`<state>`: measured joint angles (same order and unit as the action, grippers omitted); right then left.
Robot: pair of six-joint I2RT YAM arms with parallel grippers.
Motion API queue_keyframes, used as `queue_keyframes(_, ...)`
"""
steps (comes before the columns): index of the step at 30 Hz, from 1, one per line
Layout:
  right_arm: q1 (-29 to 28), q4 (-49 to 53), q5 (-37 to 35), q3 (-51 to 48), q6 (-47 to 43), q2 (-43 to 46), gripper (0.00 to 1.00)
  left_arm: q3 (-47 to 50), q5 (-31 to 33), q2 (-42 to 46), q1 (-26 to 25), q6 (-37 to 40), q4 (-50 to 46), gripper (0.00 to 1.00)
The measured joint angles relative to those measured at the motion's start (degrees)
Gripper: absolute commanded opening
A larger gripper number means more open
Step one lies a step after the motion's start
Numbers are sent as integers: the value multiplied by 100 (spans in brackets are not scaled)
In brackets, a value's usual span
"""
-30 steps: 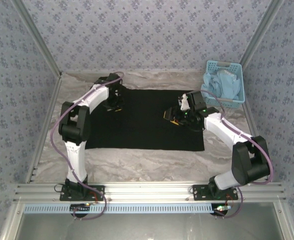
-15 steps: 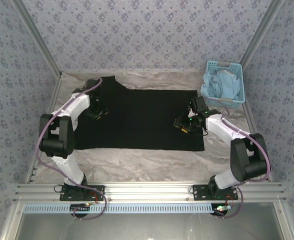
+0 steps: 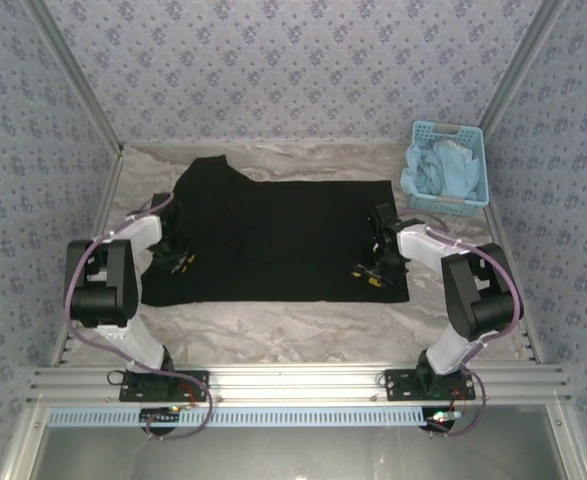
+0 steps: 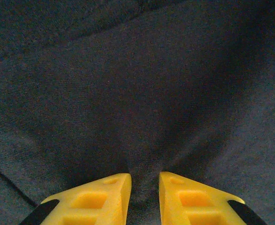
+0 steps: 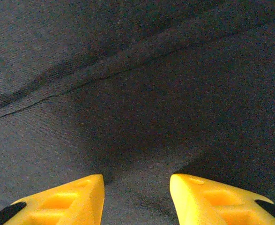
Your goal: Fold and stack the t-shirts
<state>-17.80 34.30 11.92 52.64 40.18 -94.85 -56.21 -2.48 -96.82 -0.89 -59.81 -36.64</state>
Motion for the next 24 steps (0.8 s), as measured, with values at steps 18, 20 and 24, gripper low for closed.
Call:
queue_keyframes(18,-496,1427,-83,-50,-70,603,61,413,452,1019,229,-87,-1121,42)
queue_keyframes(20,-417,1386,-192,251,-129,802,62,-350,518,815,240,39,-1187,42)
queue_keyframes(24,81,946,-190,1182,-516,660,59,-2358,492,-249,315,448,-861,45)
